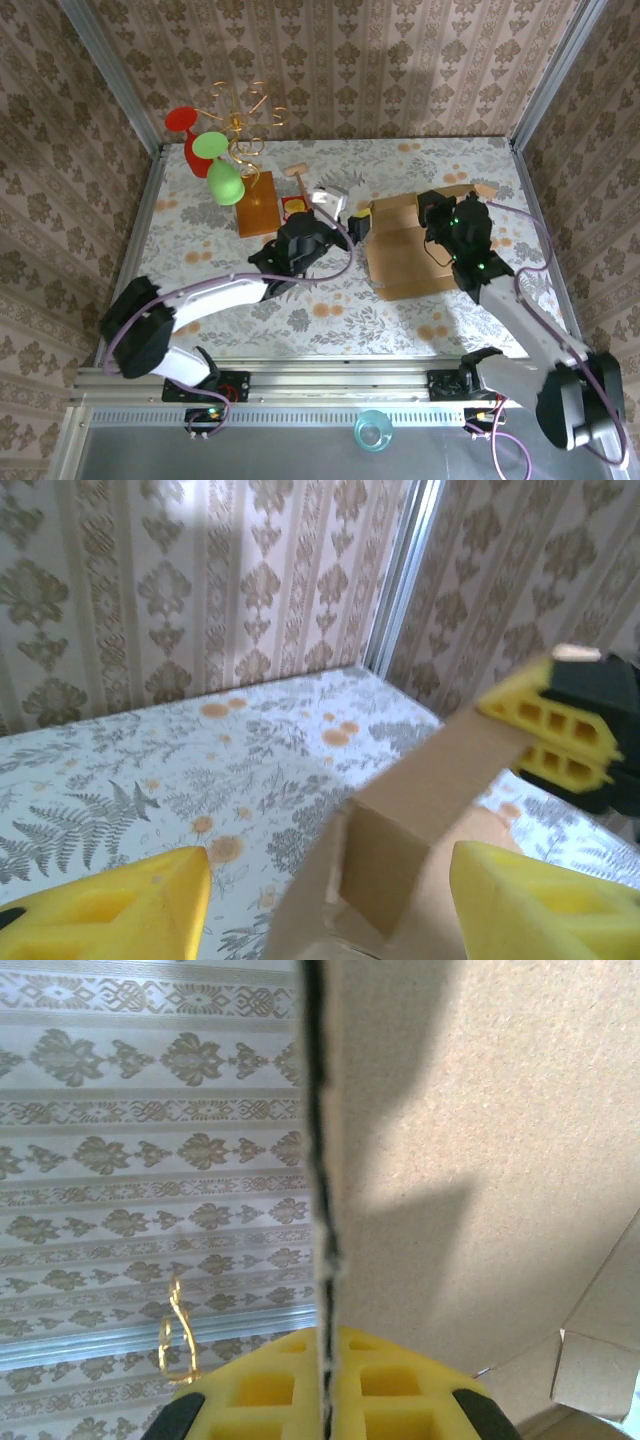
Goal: Fold the paper box
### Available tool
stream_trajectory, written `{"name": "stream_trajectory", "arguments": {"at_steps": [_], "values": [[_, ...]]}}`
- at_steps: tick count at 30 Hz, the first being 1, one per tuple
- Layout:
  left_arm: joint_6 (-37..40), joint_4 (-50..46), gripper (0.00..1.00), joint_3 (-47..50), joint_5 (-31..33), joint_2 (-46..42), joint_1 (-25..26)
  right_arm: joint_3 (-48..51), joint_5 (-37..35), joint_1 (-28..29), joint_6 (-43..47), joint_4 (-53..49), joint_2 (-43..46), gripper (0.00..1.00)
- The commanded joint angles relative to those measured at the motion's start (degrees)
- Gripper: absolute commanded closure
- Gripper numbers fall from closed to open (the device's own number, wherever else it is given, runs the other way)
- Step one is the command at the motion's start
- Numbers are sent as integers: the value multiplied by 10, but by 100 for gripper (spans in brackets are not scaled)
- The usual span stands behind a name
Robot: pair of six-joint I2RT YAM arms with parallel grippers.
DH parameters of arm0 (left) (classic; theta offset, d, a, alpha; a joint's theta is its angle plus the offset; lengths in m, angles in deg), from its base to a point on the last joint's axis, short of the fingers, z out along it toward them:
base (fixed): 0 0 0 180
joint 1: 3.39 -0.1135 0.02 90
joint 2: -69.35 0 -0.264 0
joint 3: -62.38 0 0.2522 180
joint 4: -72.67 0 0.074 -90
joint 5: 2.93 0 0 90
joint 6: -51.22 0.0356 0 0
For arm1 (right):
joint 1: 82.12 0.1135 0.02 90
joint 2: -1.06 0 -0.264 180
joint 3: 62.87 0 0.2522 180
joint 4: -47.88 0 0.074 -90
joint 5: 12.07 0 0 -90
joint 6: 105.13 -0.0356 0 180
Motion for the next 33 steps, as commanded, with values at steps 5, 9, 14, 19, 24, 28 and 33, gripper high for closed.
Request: {"name": "stream_trajectory", "arguments": {"at_steps": [5, 9, 14, 19, 24, 28, 33], "values": [[-64, -138, 37, 1, -27, -64, -43, -6, 8, 4, -13, 1, -77, 100], [-70, -165, 45, 14, -63, -57, -84, -34, 32, 9, -23, 78, -173, 100], [-56, -174, 49, 32, -88, -33, -118, -46, 25, 12, -39, 100, -238, 100], [-19, -154, 52, 24, -127, 29, -144, -66, 37, 12, -43, 112, -293, 100], [9, -75, 57, 19, -202, 99, -172, -71, 46, 10, -48, 132, -318, 100], [18, -31, 60, 8, -260, 151, -177, -70, 50, 8, -46, 139, -321, 100], [-13, 44, 58, 26, -291, 186, -170, -64, 52, 3, -43, 146, -314, 100]]}}
